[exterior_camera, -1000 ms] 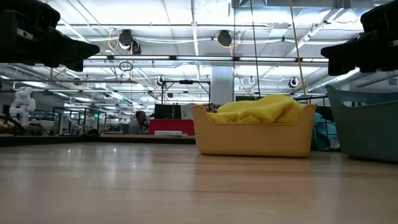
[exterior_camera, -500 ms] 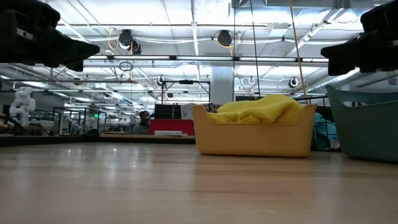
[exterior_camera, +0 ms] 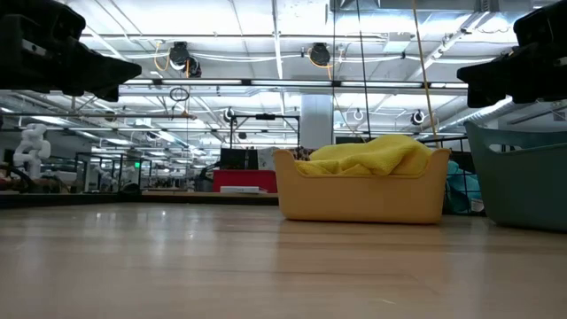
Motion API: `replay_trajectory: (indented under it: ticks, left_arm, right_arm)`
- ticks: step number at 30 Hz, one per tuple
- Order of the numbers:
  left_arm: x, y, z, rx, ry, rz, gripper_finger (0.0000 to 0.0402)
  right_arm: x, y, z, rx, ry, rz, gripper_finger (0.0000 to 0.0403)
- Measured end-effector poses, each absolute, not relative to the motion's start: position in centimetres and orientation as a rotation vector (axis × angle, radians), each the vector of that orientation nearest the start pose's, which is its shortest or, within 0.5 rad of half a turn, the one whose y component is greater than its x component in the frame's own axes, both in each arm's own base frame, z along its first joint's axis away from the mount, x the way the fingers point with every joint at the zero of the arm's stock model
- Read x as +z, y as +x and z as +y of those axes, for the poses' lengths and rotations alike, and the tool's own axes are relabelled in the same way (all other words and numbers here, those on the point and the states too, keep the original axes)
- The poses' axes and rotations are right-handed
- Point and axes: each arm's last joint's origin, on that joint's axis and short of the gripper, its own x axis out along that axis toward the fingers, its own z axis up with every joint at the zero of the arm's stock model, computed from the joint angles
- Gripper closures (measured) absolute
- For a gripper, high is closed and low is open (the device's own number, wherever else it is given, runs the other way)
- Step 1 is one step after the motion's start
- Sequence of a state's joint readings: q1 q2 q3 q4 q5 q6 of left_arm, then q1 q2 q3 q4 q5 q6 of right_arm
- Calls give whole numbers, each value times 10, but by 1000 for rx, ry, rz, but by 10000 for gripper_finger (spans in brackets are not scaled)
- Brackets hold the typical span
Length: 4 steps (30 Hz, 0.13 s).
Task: Sort microfiber towel by color & place in baskets
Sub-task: Return to Home Position
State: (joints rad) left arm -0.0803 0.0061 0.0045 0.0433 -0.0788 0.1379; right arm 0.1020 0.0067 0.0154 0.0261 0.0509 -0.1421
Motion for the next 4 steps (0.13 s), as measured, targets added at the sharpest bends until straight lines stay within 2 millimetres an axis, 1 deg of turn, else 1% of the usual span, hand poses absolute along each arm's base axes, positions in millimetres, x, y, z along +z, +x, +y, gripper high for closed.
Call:
replay_trajectory:
  ticks: [4]
  left_arm:
    - [169,97,-6,2,135,-42,393]
  right_arm:
    - [171,97,8,49,-140,-38,403]
